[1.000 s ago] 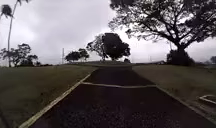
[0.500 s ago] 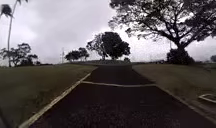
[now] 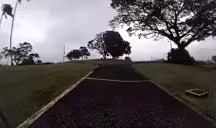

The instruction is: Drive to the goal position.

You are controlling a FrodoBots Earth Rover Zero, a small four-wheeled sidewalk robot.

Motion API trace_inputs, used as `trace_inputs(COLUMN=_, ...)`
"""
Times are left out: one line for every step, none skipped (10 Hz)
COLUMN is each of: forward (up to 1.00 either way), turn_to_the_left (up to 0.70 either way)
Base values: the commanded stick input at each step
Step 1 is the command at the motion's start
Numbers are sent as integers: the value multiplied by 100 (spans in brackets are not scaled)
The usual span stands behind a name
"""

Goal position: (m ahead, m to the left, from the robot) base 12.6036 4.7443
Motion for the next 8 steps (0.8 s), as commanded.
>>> trace_inputs(forward=0, turn_to_the_left=0)
trace_inputs(forward=0, turn_to_the_left=0)
trace_inputs(forward=0, turn_to_the_left=0)
trace_inputs(forward=8, turn_to_the_left=0)
trace_inputs(forward=92, turn_to_the_left=0)
trace_inputs(forward=100, turn_to_the_left=0)
trace_inputs(forward=100, turn_to_the_left=0)
trace_inputs(forward=100, turn_to_the_left=0)
